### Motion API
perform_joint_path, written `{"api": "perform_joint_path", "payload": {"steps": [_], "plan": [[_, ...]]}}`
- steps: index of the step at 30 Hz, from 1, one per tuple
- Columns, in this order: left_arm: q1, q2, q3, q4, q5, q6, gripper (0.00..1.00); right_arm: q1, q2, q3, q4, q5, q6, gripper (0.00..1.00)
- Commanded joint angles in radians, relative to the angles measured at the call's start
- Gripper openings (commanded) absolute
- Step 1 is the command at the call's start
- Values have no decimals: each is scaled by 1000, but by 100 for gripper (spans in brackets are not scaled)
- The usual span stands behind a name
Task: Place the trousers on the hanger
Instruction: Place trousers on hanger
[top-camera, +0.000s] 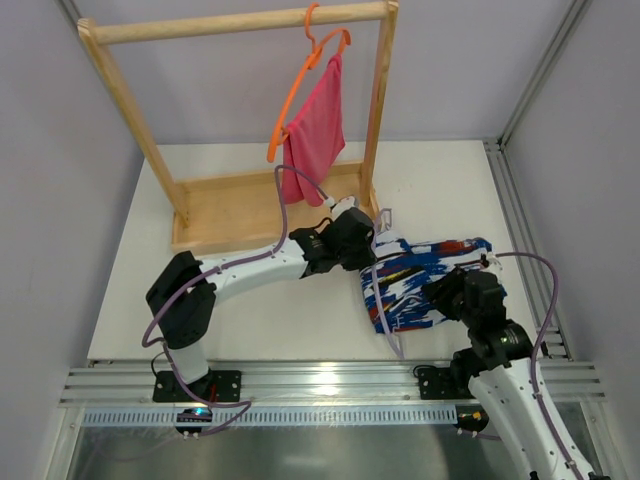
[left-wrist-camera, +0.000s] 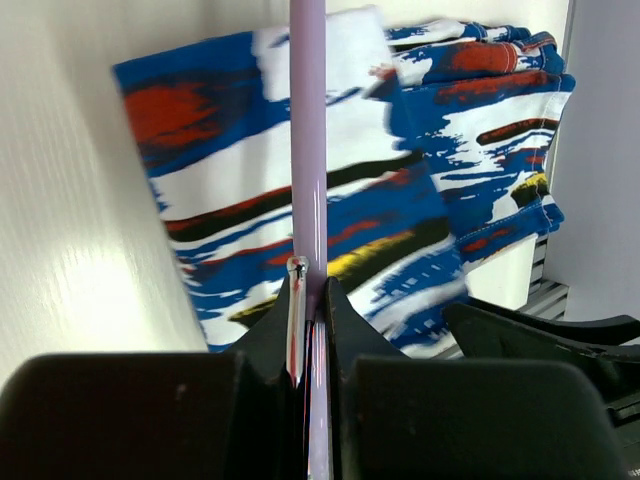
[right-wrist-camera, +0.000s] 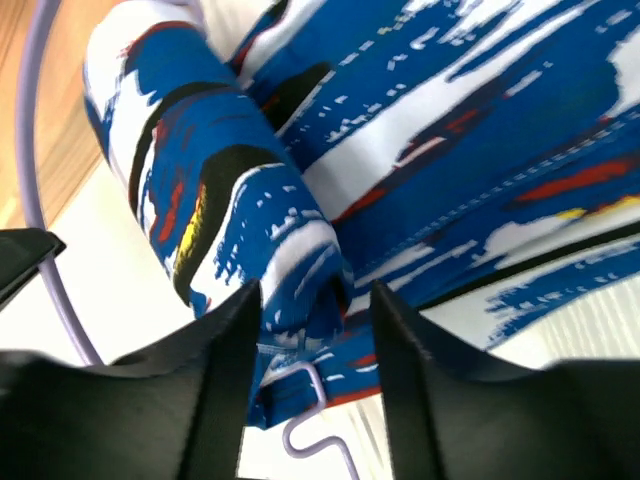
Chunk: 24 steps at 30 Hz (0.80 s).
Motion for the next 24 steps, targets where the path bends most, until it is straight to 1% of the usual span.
{"api": "perform_joint_path", "payload": {"steps": [1, 2, 3, 4, 5, 6, 7, 8, 9, 11, 12, 13, 14, 16, 17, 19, 21, 23, 24], "plan": [[4, -25, -12, 60, -8, 70, 0, -8, 9, 61, -59, 81, 9, 53], [4, -22, -9, 58, -5, 70, 0, -8, 30, 96, -55, 63, 0, 60], [4, -21, -6, 49, -2, 75, 0, -6, 52, 110, -23, -38, -31, 67], [4, -21, -4, 44, -2, 76, 0, -8, 76, 128, 24, -77, -90, 71], [4, -18, -7, 43, 1, 78, 0, -8, 112, 186, 14, -80, -105, 73], [4, -19, -10, 47, 7, 78, 0, -6, 206, 216, 11, -85, -132, 74], [4, -19, -19, 54, 10, 77, 0, -6, 254, 240, 32, -123, -208, 75], [4, -21, -26, 58, 13, 73, 0, -8, 318, 294, 36, -129, -241, 77], [4, -19, -29, 66, 18, 75, 0, -11, 428, 320, 34, -142, -270, 77], [4, -19, -36, 77, 28, 75, 0, -46, 538, 371, 66, -264, -351, 79], [4, -19, -39, 83, 35, 78, 0, -63, 620, 373, 92, -322, -365, 79], [4, -21, -41, 87, 41, 77, 0, -102, 661, 377, 130, -373, -376, 80], [3, -21, -41, 89, 45, 77, 0, -113, 696, 385, 144, -433, -399, 80], [4, -18, -41, 93, 51, 75, 0, -141, 783, 380, 180, -462, -424, 81], [3, -18, -44, 95, 61, 78, 0, -143, 803, 371, 186, -471, -459, 84], [4, -18, -46, 95, 65, 81, 0, -146, 837, 365, 209, -467, -490, 85], [4, -21, -50, 95, 64, 84, 0, -153, 863, 357, 227, -510, -516, 85], [4, -19, -53, 104, 65, 86, 0, -170, 908, 341, 285, -562, -504, 84], [4, -18, -50, 103, 67, 86, 0, -175, 923, 330, 319, -623, -493, 82]]}}
